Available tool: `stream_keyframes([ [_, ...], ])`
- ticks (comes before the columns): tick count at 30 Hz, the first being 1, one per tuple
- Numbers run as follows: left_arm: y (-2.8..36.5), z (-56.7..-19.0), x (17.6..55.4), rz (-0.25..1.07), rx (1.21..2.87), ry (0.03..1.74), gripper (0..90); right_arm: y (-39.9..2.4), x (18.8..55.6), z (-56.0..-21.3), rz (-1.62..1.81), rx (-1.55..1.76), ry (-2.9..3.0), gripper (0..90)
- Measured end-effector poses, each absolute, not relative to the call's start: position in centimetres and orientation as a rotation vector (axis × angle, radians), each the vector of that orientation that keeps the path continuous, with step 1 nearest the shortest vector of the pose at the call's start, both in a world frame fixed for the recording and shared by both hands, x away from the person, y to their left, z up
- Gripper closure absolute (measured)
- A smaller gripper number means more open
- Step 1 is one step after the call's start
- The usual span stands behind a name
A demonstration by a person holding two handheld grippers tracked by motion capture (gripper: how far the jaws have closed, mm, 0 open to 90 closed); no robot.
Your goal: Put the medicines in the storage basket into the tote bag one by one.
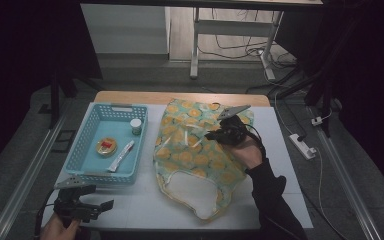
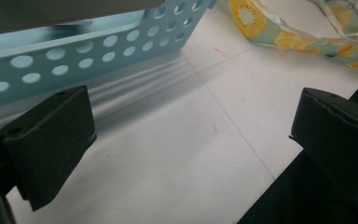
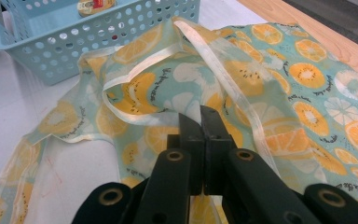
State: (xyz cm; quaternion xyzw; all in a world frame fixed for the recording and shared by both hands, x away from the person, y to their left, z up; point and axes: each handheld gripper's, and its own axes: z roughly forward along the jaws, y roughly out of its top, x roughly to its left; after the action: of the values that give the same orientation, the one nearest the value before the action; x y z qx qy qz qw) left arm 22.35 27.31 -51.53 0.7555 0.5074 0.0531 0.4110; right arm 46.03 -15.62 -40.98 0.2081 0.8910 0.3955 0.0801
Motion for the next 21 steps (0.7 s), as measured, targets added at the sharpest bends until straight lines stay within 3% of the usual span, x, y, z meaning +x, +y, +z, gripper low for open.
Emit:
stream_keyframes([
  [21, 28.1, -49.1, 22.3, 0.178, 1.895, 1.287, 0.0, -15.8, 46.1, -41.0, 1.175, 0.618, 2.674, 89.4],
])
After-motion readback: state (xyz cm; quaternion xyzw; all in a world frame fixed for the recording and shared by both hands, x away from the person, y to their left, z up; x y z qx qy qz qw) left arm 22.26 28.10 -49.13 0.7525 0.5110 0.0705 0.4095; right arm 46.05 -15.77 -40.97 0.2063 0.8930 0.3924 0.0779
